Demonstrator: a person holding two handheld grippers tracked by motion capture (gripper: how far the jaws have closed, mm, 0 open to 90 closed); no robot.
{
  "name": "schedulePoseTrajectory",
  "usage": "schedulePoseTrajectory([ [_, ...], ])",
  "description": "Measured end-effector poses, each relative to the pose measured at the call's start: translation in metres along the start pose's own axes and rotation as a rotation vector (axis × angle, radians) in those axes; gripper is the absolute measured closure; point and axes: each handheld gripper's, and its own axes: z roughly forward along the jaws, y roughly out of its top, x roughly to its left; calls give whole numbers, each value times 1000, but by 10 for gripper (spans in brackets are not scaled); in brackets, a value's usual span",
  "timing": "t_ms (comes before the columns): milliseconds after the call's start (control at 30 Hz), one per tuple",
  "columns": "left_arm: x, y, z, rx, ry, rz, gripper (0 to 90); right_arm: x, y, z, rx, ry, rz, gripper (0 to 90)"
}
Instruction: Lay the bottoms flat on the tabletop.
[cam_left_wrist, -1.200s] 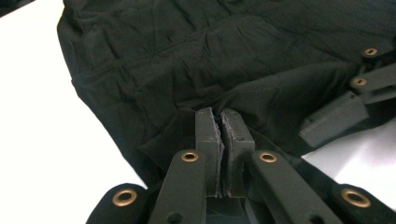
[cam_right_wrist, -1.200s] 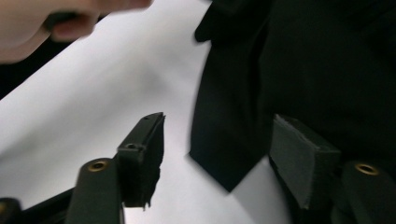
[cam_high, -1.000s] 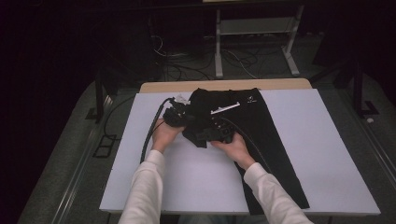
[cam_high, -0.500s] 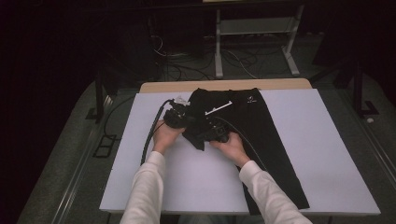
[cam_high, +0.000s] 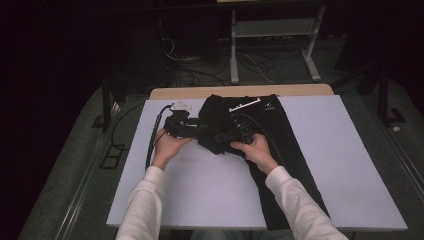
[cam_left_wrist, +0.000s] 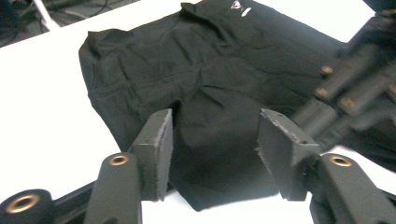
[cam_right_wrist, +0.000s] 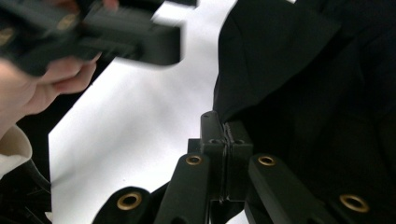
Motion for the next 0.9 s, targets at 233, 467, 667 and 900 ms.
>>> schedulePoseTrajectory([
  [233,-24,-13,-10,-18,-34,24,383,11,9,-6,-24,12,-12,876],
  [467,-47,-17,-4,-3,-48,36,344,28,23,-11,-42,16,-28,876],
  [667,-59,-18,-3,30,-3,-4,323,40,30,-6,-49,14,-45,876],
  [900,-51,-22,0,74,23,-74,591,48,30,3,-35,48,-43,874],
])
